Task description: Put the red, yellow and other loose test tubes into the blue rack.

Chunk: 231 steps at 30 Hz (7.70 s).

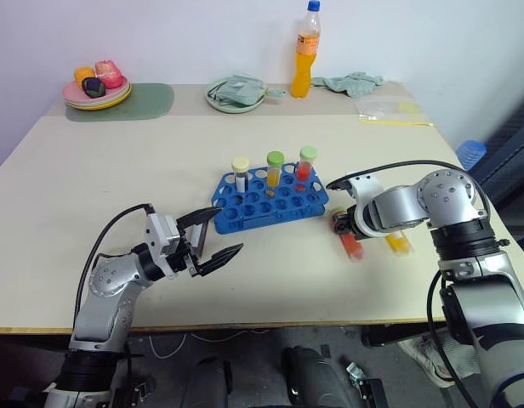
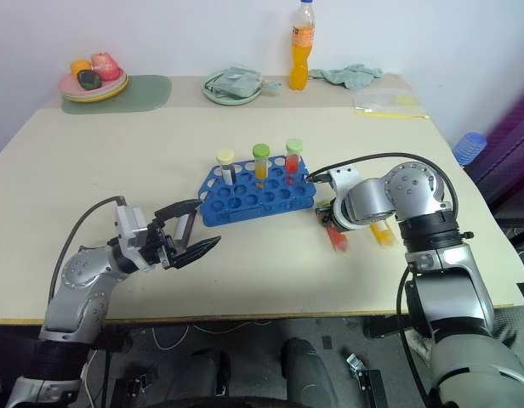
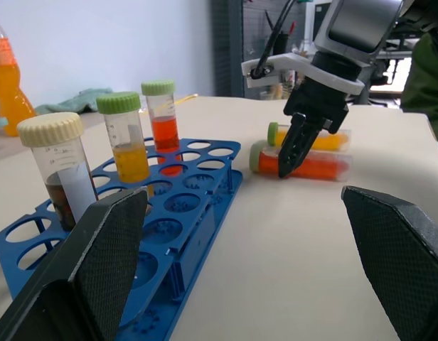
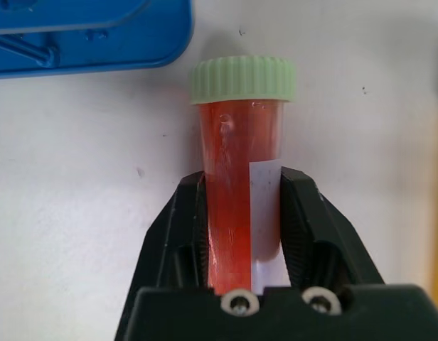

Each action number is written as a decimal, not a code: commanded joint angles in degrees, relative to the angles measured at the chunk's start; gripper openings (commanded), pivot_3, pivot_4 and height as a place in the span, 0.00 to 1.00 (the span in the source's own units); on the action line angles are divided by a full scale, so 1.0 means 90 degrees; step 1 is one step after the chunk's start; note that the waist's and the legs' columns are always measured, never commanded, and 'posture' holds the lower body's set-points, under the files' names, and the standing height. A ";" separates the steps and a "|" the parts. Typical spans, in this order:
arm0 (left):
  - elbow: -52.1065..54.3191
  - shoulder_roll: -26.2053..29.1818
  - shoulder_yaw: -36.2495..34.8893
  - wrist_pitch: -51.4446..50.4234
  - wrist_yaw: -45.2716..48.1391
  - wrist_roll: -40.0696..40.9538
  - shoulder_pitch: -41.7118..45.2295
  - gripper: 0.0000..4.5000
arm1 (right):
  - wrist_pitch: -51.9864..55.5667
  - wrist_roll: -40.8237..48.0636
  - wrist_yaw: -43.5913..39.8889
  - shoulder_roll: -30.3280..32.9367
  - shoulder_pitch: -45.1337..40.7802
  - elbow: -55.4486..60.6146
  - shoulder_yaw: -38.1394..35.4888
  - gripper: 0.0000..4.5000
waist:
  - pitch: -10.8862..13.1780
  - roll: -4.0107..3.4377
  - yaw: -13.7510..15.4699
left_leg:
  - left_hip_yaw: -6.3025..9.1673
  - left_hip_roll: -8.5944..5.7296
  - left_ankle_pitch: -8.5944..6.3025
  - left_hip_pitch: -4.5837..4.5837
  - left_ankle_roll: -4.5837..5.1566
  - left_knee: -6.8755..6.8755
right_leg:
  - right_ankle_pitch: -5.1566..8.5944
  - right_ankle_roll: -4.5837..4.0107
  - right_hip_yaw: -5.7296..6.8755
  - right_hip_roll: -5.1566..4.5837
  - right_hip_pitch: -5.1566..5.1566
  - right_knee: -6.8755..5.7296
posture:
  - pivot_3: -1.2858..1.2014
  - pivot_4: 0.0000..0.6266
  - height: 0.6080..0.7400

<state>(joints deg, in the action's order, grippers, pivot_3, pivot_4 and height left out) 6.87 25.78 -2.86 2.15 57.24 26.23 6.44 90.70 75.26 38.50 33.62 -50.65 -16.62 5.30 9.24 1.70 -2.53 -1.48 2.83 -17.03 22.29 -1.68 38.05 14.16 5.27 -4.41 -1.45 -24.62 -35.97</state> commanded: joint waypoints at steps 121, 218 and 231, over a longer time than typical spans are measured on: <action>-0.0881 0.0137 -0.0076 -0.0014 0.0442 -0.0131 0.1383 1.00 | -0.1384 -0.4587 -0.7356 0.2257 0.1740 0.2824 -0.1030 0.97 | 0.0005 -0.0017 -0.0019 | -0.0007 -0.0009 -0.0008 -0.0034 0.0013 0.0006 | 0.0000 0.0001 -0.0006 0.0002 0.0021 -0.0009 | 0.52 0.24 1.00; 0.0143 0.0987 -0.0763 -0.1306 0.0547 0.1028 0.0784 1.00 | -1.0063 -0.7573 -0.6414 -0.3489 0.3393 0.1439 0.0112 0.17 | 0.0000 -0.0008 -0.0003 | 0.0001 -0.0006 -0.0014 -0.0035 0.0022 0.0009 | -0.0007 0.0019 0.0008 0.0002 0.0020 -0.0022 | 0.52 0.24 1.00; 0.0414 0.1072 -0.0748 -0.1691 0.0316 0.1085 0.0987 1.00 | -1.0510 -0.7289 -0.6310 -0.3739 0.3391 0.1189 -0.0241 0.72 | 0.0001 -0.0009 -0.0003 | 0.0001 -0.0006 -0.0014 -0.0035 0.0022 0.0009 | -0.0008 0.0021 0.0008 0.0002 0.0021 -0.0022 | 0.52 0.24 1.00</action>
<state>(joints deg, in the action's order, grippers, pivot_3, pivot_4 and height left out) 9.10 34.88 -8.25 -13.23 60.34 35.54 14.30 -1.93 8.71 -18.12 0.27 -19.09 -7.06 3.89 9.25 1.62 -2.56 -1.48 2.77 -17.16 21.98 -1.47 38.13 14.09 5.45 -4.35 -1.43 -24.43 -36.17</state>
